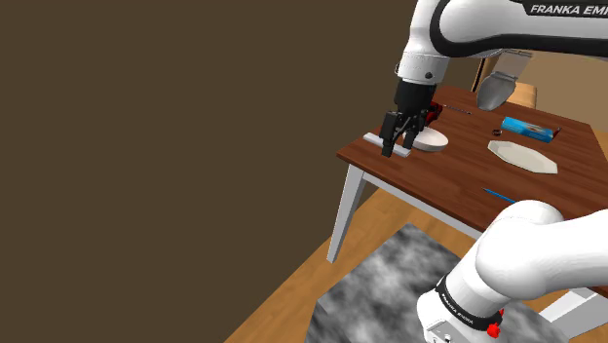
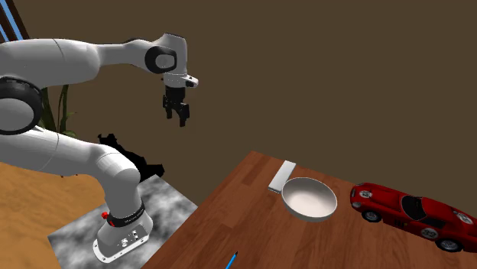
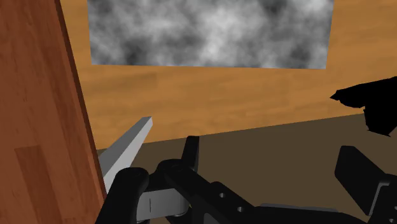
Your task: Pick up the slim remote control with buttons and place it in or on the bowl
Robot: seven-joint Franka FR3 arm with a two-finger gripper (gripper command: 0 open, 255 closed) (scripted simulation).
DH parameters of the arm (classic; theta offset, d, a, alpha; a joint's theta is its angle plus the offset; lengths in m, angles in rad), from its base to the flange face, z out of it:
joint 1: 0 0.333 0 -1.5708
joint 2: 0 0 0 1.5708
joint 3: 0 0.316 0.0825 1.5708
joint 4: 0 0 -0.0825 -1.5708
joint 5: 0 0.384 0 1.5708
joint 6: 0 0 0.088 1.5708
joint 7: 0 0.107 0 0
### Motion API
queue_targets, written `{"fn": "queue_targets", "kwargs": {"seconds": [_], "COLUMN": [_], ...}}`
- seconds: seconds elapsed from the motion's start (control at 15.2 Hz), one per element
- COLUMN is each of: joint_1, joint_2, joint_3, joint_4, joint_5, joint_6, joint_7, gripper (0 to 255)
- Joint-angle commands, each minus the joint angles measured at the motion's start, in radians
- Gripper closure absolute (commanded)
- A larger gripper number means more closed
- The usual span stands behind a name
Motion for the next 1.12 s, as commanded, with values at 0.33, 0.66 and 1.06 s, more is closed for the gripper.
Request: {"fn": "queue_targets", "kwargs": {"seconds": [0.33, 0.66, 1.06], "joint_1": [-0.040, -0.074, -0.104], "joint_2": [0.086, 0.201, 0.369], "joint_3": [-0.082, -0.164, -0.257], "joint_4": [-0.010, 0.010, 0.076], "joint_5": [-0.068, -0.119, -0.147], "joint_6": [0.107, 0.216, 0.337], "joint_7": [-0.100, -0.195, -0.309], "gripper": [0, 0, 0]}}
